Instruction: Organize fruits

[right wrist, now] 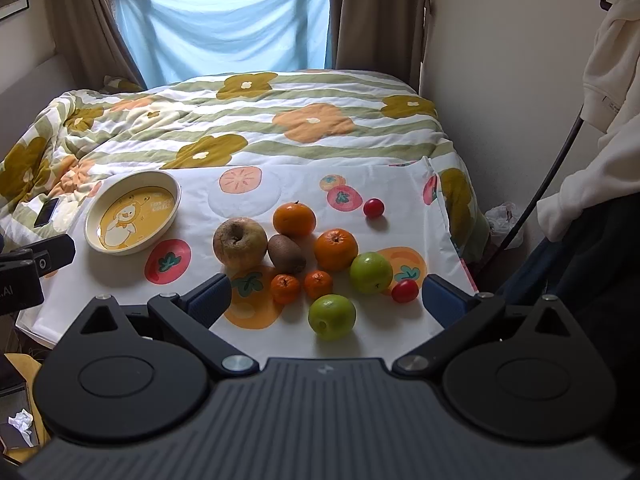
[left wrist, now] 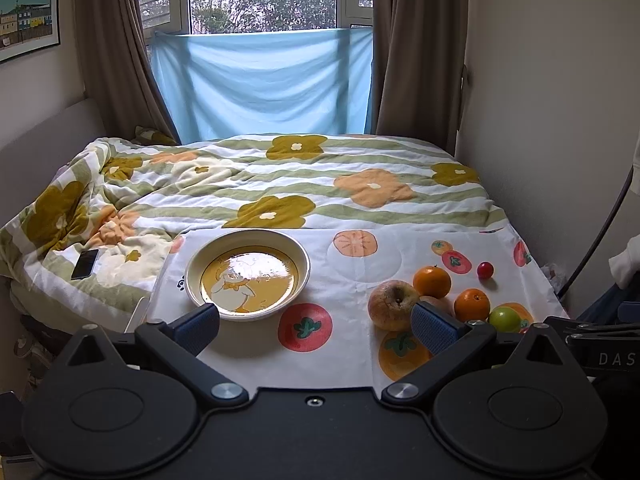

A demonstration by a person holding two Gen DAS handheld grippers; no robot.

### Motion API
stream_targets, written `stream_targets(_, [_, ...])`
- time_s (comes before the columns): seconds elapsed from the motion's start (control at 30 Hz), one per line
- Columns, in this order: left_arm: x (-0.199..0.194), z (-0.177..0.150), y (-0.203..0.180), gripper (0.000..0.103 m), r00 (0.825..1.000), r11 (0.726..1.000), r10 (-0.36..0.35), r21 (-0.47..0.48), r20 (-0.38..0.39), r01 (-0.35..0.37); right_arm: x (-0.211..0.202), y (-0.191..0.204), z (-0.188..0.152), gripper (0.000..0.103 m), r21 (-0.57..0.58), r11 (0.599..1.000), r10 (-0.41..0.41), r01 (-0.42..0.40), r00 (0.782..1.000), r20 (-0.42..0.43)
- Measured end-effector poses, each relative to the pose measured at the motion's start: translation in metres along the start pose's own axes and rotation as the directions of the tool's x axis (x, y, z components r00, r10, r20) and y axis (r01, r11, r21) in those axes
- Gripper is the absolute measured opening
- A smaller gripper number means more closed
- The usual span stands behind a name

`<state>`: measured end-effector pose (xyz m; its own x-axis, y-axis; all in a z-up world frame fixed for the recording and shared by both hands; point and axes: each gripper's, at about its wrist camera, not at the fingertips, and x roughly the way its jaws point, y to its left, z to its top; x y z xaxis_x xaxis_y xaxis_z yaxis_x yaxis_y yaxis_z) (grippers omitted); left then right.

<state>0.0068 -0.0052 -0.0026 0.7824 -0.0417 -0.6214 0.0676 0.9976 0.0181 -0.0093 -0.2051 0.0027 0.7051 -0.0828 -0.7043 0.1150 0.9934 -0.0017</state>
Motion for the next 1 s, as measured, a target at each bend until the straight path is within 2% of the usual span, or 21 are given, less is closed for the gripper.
stream_targets(1.0, [-0.003, -0.0015, -0.0003, 0.103, 1.0, 1.0, -0.01, 0.015, 0.005, 0.01, 0.0003, 0.0001, -0.0012, 0.103, -0.001, 1.0, 0.001, -0.001, 1.0, -0.001])
